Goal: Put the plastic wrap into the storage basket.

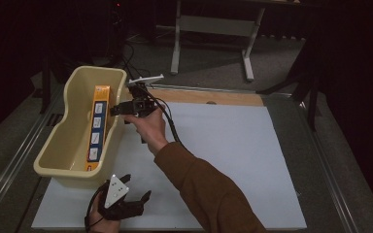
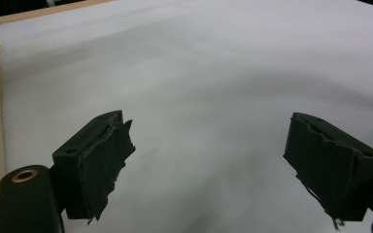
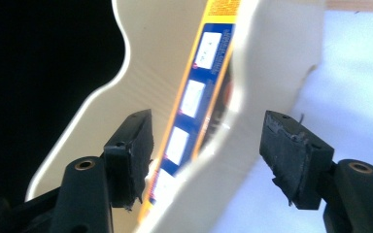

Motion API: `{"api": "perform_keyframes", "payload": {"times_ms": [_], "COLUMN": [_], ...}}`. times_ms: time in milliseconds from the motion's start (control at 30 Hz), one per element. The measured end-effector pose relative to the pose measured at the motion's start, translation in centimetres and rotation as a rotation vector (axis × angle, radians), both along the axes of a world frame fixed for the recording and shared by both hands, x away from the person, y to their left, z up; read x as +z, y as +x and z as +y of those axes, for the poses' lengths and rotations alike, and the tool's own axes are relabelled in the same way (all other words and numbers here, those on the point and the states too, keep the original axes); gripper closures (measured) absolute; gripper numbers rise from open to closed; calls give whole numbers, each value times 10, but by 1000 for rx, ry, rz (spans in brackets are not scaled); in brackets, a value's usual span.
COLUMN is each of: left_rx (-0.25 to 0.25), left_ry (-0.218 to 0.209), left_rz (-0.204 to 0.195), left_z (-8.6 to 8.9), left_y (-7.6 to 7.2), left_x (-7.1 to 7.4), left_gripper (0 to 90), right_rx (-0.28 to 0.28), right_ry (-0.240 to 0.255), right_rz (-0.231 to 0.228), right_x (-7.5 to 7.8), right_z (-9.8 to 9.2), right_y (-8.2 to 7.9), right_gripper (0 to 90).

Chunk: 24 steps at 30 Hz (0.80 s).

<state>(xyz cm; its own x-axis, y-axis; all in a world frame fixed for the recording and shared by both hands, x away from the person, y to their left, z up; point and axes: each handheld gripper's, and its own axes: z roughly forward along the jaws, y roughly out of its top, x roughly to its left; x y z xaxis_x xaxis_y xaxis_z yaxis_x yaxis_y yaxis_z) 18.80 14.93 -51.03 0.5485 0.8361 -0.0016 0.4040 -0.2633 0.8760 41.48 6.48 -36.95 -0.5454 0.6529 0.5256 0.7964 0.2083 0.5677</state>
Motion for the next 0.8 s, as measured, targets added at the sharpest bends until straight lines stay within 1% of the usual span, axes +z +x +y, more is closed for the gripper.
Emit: {"api": "perform_keyframes", "payload": {"times_ms": [33, 67, 200, 367, 467, 567, 600, 633, 700, 733, 767, 800], "left_rx": [-1, -2, -4, -3, -1, -1, -1, -1, 1, 0, 0, -2], "left_ry": [2, 4, 9, 10, 11, 10, 11, 12, 14, 13, 13, 12], "left_rz": [0, 0, 0, -1, 0, 2, 1, 1, 3, 3, 3, 3], "left_z": [0, 0, -2, -2, -2, -2, -2, -2, -2, -2, -2, -2], "left_y": [0, 1, 1, 2, 2, 2, 2, 2, 2, 2, 2, 2], "left_x": [0, 0, 0, 0, 0, 0, 0, 0, 0, 0, 0, 0], "left_gripper": [156, 156, 156, 157, 156, 157, 157, 156, 156, 157, 157, 157], "right_rx": [10, 13, 29, 44, 53, 61, 70, 79, 101, 108, 108, 113], "right_ry": [-38, -54, -94, -166, -220, -246, -251, -256, -247, -243, -243, -240], "right_rz": [-39, -59, -111, -183, -241, -279, -297, -305, -301, -309, -309, -315], "right_x": [-2, -2, -4, -6, -10, -14, -16, -18, -23, -26, -26, -29], "right_z": [-12, -18, -41, -70, -86, -103, -108, -114, -126, -132, -132, -138], "right_y": [-1, -1, -3, -8, -14, -19, -21, -22, -24, -26, -26, -27], "right_gripper": [347, 346, 353, 357, 362, 368, 371, 375, 374, 372, 372, 373]}}
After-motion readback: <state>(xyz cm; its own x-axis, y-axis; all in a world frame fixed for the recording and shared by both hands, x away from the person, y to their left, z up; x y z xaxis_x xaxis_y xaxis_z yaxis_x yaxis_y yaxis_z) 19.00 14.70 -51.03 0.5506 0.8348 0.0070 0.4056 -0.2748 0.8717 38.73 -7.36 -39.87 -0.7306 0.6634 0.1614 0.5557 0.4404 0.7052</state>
